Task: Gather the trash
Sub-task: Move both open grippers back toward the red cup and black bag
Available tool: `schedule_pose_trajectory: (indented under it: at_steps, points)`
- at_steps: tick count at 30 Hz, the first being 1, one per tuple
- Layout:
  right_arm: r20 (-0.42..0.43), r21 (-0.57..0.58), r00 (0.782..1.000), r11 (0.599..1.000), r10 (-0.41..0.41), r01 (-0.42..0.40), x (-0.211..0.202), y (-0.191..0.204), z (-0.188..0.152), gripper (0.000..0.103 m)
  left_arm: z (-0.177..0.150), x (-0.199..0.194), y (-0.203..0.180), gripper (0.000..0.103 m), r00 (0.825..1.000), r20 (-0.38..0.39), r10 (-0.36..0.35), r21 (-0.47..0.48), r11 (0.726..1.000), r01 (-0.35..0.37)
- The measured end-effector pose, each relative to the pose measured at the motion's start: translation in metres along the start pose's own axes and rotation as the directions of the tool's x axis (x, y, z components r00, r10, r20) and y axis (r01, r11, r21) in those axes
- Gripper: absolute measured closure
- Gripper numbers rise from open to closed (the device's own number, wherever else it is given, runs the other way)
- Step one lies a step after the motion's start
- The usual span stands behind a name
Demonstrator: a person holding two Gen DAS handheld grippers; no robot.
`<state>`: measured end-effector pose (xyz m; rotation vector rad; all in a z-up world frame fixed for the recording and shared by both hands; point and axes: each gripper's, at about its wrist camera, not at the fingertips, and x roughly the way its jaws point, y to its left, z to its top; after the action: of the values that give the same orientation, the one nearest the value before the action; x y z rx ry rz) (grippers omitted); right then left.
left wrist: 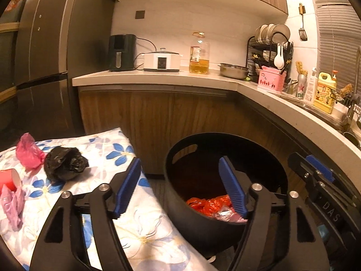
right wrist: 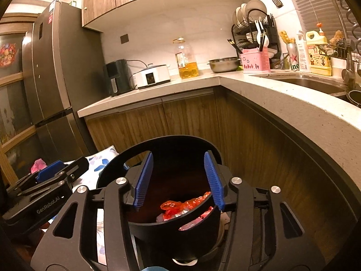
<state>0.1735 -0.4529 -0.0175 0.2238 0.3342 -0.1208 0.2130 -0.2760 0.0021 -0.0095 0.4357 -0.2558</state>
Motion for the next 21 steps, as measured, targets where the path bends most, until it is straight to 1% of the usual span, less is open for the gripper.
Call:
schedule_pose_trajectory:
  at_steps: [2, 3, 5, 6, 8, 11, 12, 13, 21]
  points:
    - [0.000, -0.005, 1.000, 1.000, 0.000, 0.000, -0.003, 0.002, -0.001, 0.045, -0.003, -0.004, 0.003, 0.026, 1.000, 0.001, 0.008, -0.002, 1.000, -0.008]
    - [0.000, -0.006, 1.000, 1.000, 0.000, 0.000, -0.004, 0.003, -0.001, 0.043, -0.004, -0.007, 0.004, 0.023, 1.000, 0.000, 0.014, 0.000, 1.000, -0.014]
    - [-0.001, -0.009, 1.000, 1.000, -0.004, 0.004, -0.007, 0.006, -0.002, 0.035, -0.006, -0.011, 0.006, 0.019, 1.000, 0.002, 0.024, 0.005, 1.000, -0.024]
    - [0.000, -0.011, 1.000, 1.000, -0.006, 0.006, -0.008, 0.007, -0.002, 0.033, -0.008, -0.014, 0.007, 0.017, 1.000, 0.002, 0.031, 0.009, 0.999, -0.031]
    - [0.005, -0.013, 1.000, 1.000, -0.007, 0.007, -0.012, 0.009, -0.003, 0.026, -0.010, -0.019, 0.010, 0.016, 0.999, 0.006, 0.044, 0.013, 0.999, -0.044]
    - [0.010, -0.015, 1.000, 1.000, -0.014, 0.014, -0.018, 0.012, -0.004, 0.019, -0.014, -0.027, 0.016, 0.012, 0.998, 0.010, 0.065, 0.017, 0.998, -0.065]
    - [0.011, -0.016, 1.000, 1.000, -0.019, 0.019, -0.020, 0.014, -0.005, 0.018, -0.016, -0.030, 0.018, 0.008, 0.997, 0.010, 0.072, 0.016, 0.997, -0.072]
    - [0.011, -0.016, 1.000, 1.000, -0.019, 0.019, -0.021, 0.015, -0.005, 0.017, -0.018, -0.034, 0.022, 0.007, 0.997, 0.014, 0.079, 0.012, 0.997, -0.079]
    - [0.010, -0.026, 1.000, 1.000, -0.010, 0.010, -0.034, 0.030, -0.010, 0.015, -0.027, -0.059, 0.048, 0.006, 0.990, 0.028, 0.138, -0.010, 0.990, -0.137]
